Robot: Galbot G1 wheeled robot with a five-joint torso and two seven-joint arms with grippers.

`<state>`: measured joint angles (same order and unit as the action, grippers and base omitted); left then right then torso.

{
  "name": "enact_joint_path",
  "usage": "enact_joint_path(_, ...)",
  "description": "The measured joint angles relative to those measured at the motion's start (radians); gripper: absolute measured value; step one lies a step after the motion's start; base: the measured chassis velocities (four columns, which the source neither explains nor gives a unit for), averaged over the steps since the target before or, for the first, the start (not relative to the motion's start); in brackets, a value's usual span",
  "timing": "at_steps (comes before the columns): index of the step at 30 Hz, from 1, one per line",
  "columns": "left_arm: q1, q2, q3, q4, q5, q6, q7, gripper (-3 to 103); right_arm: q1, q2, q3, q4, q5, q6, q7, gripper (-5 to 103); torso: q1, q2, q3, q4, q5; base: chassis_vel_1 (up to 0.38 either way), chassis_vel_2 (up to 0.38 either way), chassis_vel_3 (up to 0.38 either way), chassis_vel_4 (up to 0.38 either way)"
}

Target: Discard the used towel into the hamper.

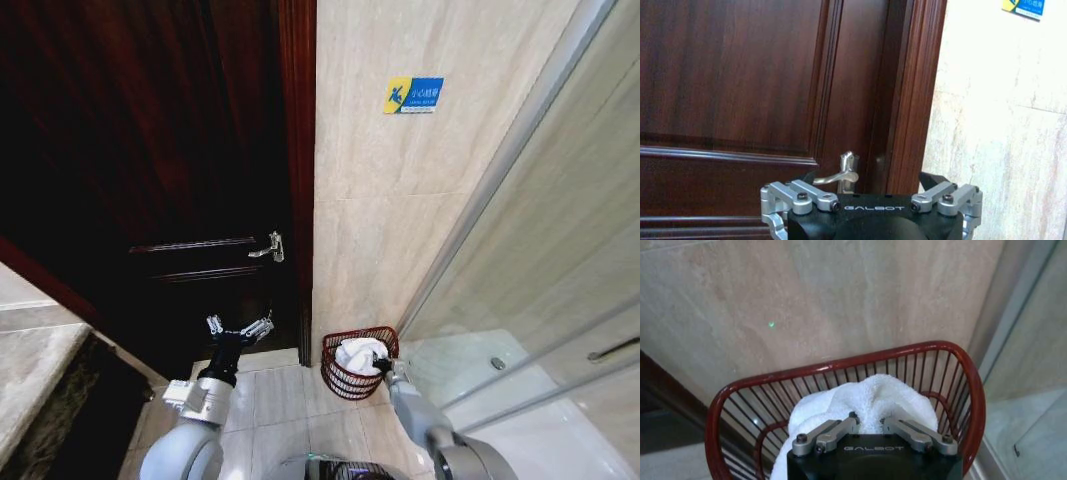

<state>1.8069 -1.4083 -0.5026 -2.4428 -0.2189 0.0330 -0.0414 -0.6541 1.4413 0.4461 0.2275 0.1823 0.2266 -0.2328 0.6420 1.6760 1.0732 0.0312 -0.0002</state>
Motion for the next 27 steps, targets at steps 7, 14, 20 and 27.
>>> enact_joint_path(7,0.0,0.0,0.0,0.0,0.0,0.0,0.0,100,0.015,0.0,-0.003,-0.002,-0.039,-0.032,-0.001,4,0.0,0.0,0.0,0.0,0.0002,0.0,0.0,0.0,0.0)
enact_joint_path(14,0.0,0.0,0.0,0.0,0.0,0.0,0.0,100,0.006,0.017,-0.004,-0.011,-0.056,-0.019,-0.005,30,0.0,0.0,0.0,-0.0001,0.0,0.0,0.0,0.0,0.0)
enact_joint_path(20,0.0,0.0,0.0,0.0,0.0,0.0,0.0,100,-0.015,0.051,-0.008,-0.014,-0.11,0.049,-0.003,52,0.0,0.0,0.0,0.0,0.0002,0.0,0.0,0.0,0.0)
enact_joint_path(27,0.0,0.0,0.0,0.0,0.0,0.0,0.0,100,-0.042,0.033,0.001,0.006,-0.044,-0.028,-0.142,79,0.0,0.0,0.0,-0.0001,-0.0001,0.0,0.0,0.0,0.0)
